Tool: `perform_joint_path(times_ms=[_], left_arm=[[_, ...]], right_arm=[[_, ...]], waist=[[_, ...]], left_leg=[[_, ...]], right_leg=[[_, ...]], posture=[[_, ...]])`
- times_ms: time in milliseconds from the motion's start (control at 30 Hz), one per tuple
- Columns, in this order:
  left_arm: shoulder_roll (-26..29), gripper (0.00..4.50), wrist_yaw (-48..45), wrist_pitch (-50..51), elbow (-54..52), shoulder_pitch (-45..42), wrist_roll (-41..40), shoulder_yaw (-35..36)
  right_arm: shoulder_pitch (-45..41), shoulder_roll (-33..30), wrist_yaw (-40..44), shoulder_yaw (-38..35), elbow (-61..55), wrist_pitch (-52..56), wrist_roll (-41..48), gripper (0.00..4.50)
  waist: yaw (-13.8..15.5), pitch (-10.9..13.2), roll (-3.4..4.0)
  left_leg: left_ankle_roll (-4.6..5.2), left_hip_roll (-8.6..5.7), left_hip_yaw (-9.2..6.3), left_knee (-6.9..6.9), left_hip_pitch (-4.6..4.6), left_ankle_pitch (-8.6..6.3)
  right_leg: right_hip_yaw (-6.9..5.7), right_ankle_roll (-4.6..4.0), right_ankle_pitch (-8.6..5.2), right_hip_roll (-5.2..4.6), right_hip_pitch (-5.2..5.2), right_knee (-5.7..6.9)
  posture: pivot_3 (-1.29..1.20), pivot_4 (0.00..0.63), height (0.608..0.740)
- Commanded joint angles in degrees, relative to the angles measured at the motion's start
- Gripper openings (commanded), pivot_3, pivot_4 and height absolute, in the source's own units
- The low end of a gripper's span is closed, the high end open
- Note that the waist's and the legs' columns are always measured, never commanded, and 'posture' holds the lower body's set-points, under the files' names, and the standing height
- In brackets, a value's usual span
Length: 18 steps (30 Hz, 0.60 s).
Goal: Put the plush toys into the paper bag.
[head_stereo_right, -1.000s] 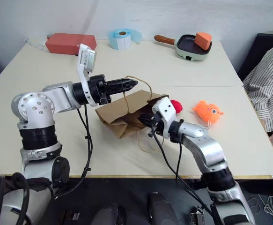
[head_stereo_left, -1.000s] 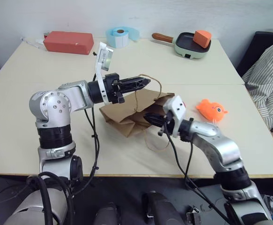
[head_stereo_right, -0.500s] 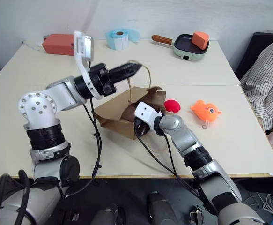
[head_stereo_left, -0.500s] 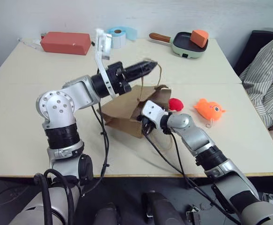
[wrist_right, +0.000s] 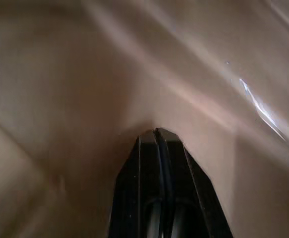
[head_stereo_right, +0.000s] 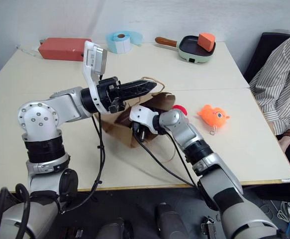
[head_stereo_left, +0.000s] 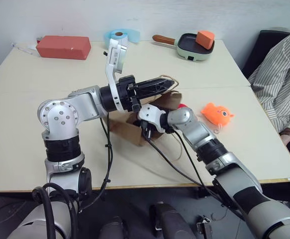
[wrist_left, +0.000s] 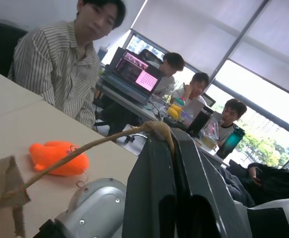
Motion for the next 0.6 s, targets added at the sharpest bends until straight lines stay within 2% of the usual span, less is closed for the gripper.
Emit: perform_joint_path(times_ms=[33, 167, 367, 600], left_arm=[[0.6, 0.0, -0.6, -1.5, -2.4, 0.3, -1.8, -0.1], [0.7, 0.0, 0.4, -1.6, -2.7, 0.7, -3.0, 0.4], [1.1, 0.0, 4.4, -1.6, -1.8, -1.1, -7.6, 4.4], [2.1, 0.0, 10.5, -4.3, 3.9, -6.9, -12.4, 9.9]], right_arm=[[-1.8, 2.8, 2.9, -5.7, 1.0, 8.8, 6.5, 0.03], [-2.7, 6.1, 1.9, -11.2, 3.6, 19.0, 11.4, 0.03], [-1.3, 8.5, -2.0, -15.8, 6.5, 27.8, 14.4, 0.03], [2.4, 6.2, -1.4, -10.0, 6.3, 24.1, 9.0, 0.03]], waist=[[0.0, 0.0, 0.0], [0.0, 0.0, 0.01], [0.0, 0.0, 0.01], [0.1, 0.0, 0.02]], left_leg=[[0.0, 0.0, -0.01, 0.0, 0.0, 0.0], [0.0, 0.0, -0.07, 0.0, -0.03, 0.0], [0.0, 0.0, -0.14, 0.0, -0.1, 0.0], [0.0, -0.01, -0.2, 0.0, -0.1, 0.0]], right_leg=[[-0.01, 0.0, 0.0, -0.01, 0.0, 0.0], [-0.06, -0.01, 0.0, -0.03, 0.01, 0.02], [-0.14, -0.01, -0.01, -0.07, 0.01, 0.0], [-0.22, -0.01, 0.0, -0.07, 0.06, -0.05]], posture=[[0.0, 0.15, 0.74], [0.0, 0.15, 0.74], [0.0, 0.15, 0.74], [0.0, 0.15, 0.74]])
